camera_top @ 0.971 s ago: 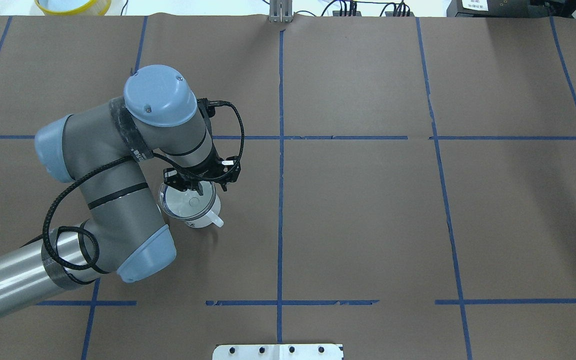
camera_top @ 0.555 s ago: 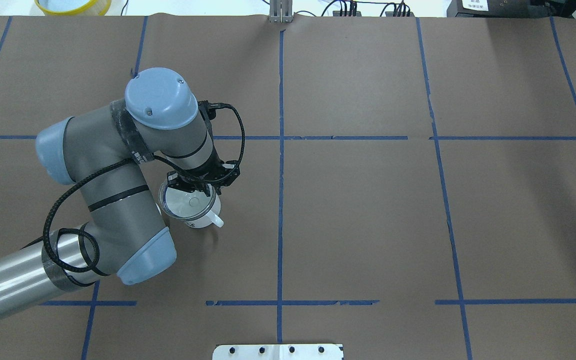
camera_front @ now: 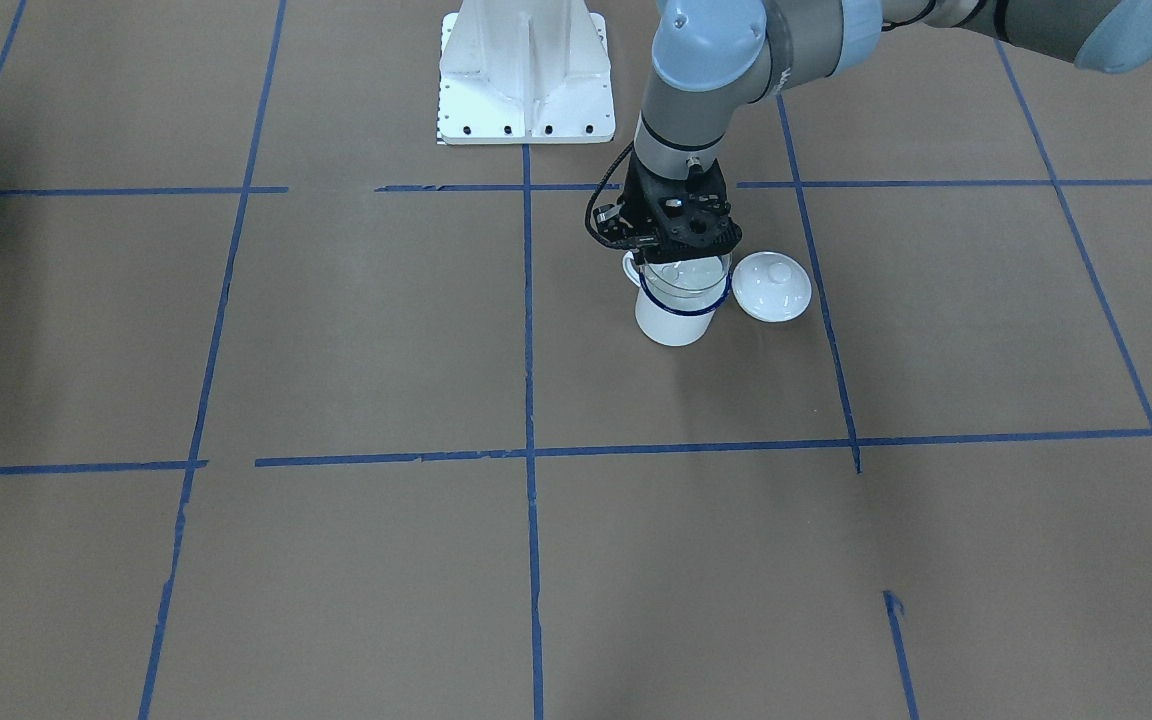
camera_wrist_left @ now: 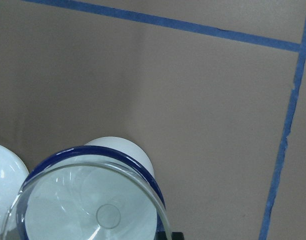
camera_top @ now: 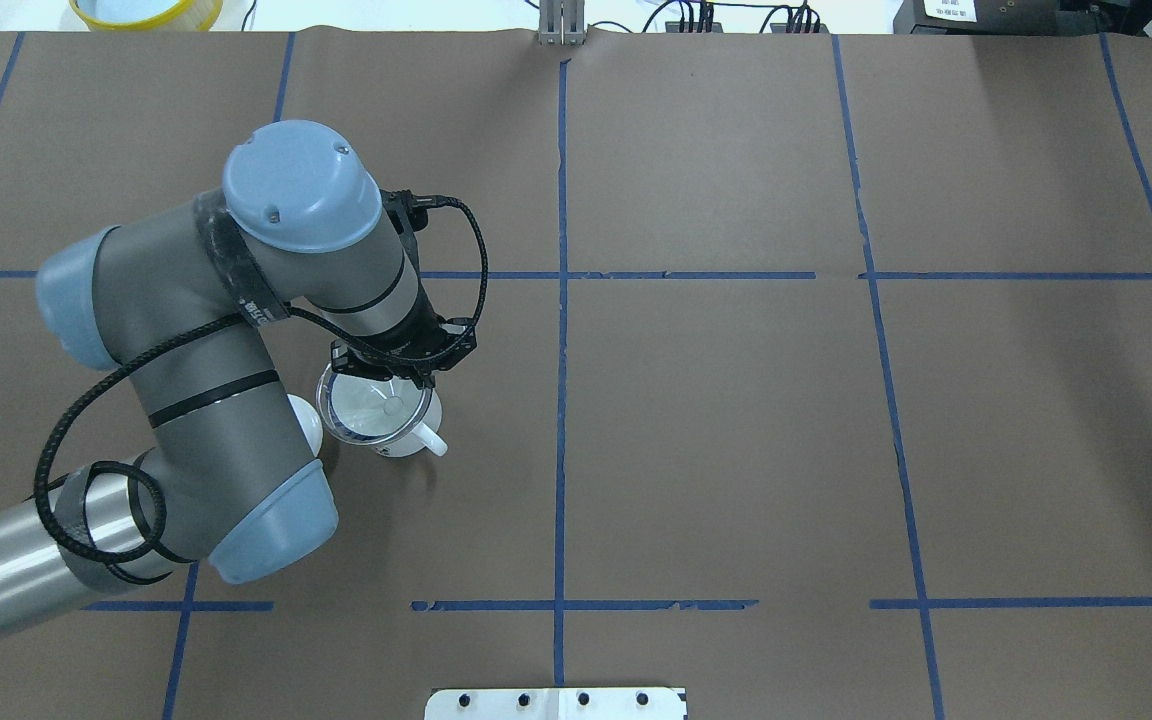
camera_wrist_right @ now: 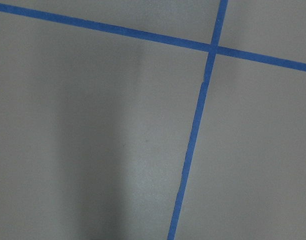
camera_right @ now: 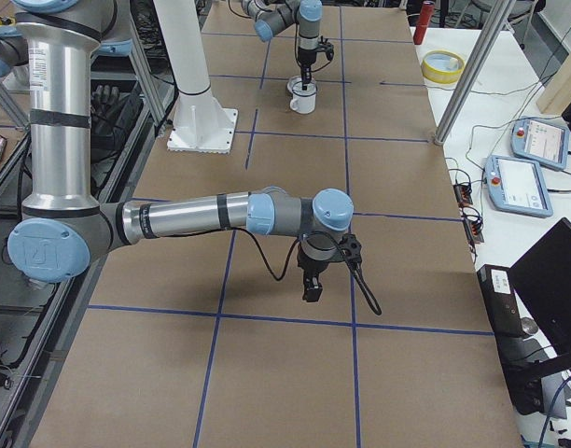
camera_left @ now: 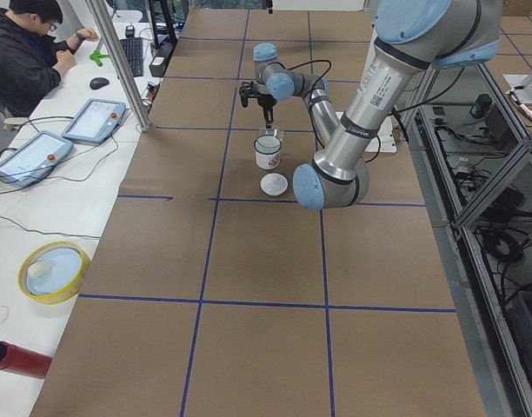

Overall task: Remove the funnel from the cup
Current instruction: 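Lift the glass funnel out of the mug with the left gripper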

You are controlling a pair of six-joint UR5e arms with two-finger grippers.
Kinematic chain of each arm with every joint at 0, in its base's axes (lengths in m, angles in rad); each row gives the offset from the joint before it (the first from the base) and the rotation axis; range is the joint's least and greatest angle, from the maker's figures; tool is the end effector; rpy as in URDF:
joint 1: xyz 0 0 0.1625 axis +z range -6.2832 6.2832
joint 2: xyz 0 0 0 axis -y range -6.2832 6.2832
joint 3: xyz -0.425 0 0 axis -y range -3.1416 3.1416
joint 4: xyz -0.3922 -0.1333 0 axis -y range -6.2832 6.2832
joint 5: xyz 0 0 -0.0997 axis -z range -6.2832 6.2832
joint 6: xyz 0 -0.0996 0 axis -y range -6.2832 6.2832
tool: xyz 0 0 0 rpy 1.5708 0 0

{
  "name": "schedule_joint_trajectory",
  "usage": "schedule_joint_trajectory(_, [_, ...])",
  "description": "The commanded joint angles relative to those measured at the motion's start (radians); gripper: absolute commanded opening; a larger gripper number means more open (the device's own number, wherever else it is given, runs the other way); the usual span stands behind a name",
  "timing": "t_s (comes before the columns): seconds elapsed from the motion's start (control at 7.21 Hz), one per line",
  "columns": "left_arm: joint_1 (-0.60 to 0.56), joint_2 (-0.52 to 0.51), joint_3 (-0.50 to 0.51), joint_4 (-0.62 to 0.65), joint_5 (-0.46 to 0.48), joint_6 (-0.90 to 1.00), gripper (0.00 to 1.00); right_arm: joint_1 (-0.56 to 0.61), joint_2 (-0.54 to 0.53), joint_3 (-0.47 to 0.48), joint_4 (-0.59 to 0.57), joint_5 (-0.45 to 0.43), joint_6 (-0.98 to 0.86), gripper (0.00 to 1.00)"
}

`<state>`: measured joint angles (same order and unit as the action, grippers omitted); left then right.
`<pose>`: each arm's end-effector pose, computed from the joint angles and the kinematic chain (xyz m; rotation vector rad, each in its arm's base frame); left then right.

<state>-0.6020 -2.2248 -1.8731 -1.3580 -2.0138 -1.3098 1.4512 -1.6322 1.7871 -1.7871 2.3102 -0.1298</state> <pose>0.4589 -0.4252 0.1781 -0.0778 0.8406 -0.1559 0.0113 -0.4611 0.6058 -0.0549 -0.7410 -0.2151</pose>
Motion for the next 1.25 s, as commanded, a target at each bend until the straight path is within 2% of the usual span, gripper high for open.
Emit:
schedule_joint_trajectory(0.0, [-0.051, -0.019, -0.168, 0.191, 0.004, -0.006, 0.00, 0.000, 0.000, 0.000, 0.000, 0.000, -0.001, 1.00])
schedule_joint_trajectory(0.14, [-0.129, -0.032, -0.172, 0.191, 0.006, -0.094, 0.00, 0.000, 0.000, 0.000, 0.000, 0.000, -0.001, 1.00])
schedule_joint_trajectory(0.28, [-0.145, -0.030, -0.164, 0.118, 0.106, -0.290, 0.00, 0.000, 0.000, 0.000, 0.000, 0.000, -0.001, 1.00])
schedule_joint_trajectory(0.42, [-0.162, -0.021, -0.111, -0.049, 0.213, -0.480, 0.00, 0.000, 0.000, 0.000, 0.000, 0.000, -0.001, 1.00])
schedule_joint_trajectory(0.55, [-0.179, -0.021, 0.001, -0.208, 0.280, -0.626, 0.00, 0.000, 0.000, 0.000, 0.000, 0.000, -0.001, 1.00])
schedule_joint_trajectory(0.69, [-0.182, -0.016, 0.119, -0.384, 0.394, -0.766, 0.00, 0.000, 0.000, 0.000, 0.000, 0.000, -0.001, 1.00])
schedule_joint_trajectory(1.11, [-0.180, -0.047, 0.516, -0.810, 0.638, -0.992, 0.00, 0.000, 0.000, 0.000, 0.000, 0.000, -0.001, 1.00])
